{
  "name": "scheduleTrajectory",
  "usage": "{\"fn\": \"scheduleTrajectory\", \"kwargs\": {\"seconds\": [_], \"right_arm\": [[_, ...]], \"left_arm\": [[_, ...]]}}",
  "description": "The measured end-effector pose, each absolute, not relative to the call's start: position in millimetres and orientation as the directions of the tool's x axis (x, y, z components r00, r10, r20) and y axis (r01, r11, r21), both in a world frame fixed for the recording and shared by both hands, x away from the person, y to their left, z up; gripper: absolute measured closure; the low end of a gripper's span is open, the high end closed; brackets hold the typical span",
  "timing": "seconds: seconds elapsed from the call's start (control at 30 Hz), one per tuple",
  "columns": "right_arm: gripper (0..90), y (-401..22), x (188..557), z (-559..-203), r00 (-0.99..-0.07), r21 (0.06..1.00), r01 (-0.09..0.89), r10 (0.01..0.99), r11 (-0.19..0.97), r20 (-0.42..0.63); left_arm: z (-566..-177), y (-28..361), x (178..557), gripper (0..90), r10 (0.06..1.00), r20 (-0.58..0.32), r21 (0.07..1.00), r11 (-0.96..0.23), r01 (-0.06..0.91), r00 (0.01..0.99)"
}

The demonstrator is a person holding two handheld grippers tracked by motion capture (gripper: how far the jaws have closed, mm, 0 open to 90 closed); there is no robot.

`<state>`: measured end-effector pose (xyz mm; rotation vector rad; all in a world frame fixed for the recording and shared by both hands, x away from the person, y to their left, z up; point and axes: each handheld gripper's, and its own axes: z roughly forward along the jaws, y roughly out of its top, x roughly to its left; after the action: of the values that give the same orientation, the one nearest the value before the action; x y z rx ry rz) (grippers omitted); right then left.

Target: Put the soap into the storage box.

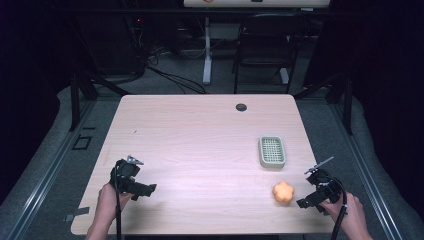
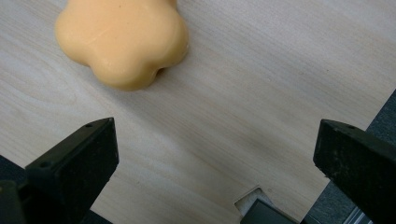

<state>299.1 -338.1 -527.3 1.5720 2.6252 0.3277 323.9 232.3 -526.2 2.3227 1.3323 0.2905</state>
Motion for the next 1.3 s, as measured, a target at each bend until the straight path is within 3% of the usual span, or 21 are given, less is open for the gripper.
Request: {"fn": "scheduleTrajectory", "kwargs": {"seconds": [0.37,0.53,0.6,0.67,1.3], "right_arm": [[0.0,-337,297,-529,-0.463,0.222,0.87,0.884,0.439,0.063],[0.0,-337,299,-525,-0.494,0.183,0.858,0.869,0.48,0.034],[0.0,-334,297,-529,-0.464,0.225,0.869,0.884,0.441,0.057],[0.0,-334,299,-526,-0.489,0.191,0.86,0.872,0.474,0.036],[0.0,-323,299,-522,-0.516,0.197,0.842,0.856,0.502,0.025]], "left_arm": [[-526,230,324,0.0,0.851,-0.036,0.477,-0.446,0.757,0.524],[-526,230,324,0.0,0.852,-0.038,0.478,-0.443,0.759,0.522],[-526,229,324,0.0,0.85,-0.039,0.48,-0.445,0.756,0.525],[-526,229,325,0.0,0.848,-0.04,0.478,-0.448,0.756,0.528],[-527,228,326,0.0,0.847,-0.04,0.479,-0.45,0.754,0.531]]}}
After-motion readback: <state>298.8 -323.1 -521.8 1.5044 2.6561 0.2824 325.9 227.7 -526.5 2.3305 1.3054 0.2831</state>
